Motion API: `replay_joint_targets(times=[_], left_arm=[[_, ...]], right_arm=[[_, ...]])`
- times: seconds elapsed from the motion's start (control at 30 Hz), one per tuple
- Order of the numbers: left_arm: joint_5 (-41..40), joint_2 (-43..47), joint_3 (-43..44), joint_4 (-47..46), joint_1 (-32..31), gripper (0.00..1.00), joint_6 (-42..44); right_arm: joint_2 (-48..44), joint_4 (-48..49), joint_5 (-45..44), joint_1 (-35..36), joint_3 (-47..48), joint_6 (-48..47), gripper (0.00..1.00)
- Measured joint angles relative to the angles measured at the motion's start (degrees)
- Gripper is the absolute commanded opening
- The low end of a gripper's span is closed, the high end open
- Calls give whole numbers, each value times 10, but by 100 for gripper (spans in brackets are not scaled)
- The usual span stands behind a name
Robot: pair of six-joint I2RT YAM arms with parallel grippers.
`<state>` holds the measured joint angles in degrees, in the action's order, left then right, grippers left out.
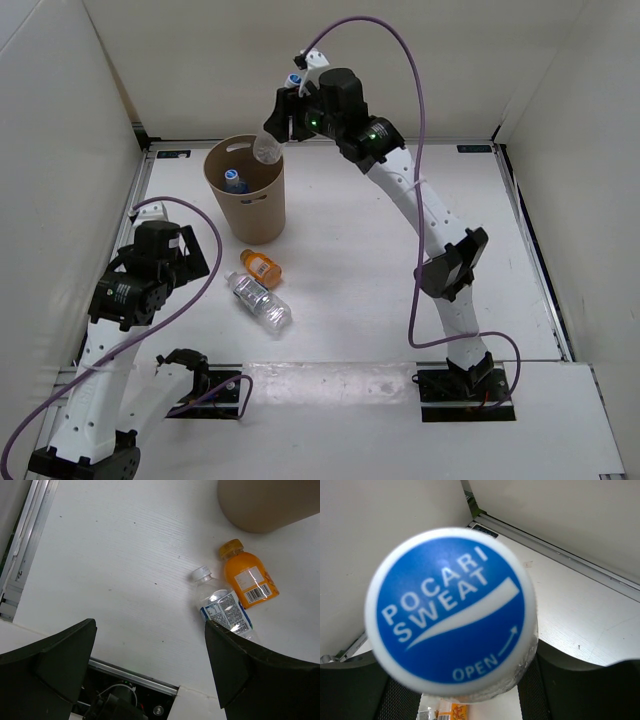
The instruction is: Put the plastic bottles in the bin
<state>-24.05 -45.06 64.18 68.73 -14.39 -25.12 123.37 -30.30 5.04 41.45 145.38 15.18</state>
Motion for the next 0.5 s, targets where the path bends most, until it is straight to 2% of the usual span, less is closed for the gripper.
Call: replay_joint_targets(times=[0.3,0.33,0.43,0.5], left_arm=[[2,-1,0,0,0,100,0],[2,-1,0,0,0,100,0],[2,-1,0,0,0,100,0],[2,-1,0,0,0,100,0]], right_arm=[[3,-2,5,5,0,4,67],[4,-2,5,6,0,6,78],[7,-3,5,5,0,14,90],[8,-9,7,1,1,19,90]])
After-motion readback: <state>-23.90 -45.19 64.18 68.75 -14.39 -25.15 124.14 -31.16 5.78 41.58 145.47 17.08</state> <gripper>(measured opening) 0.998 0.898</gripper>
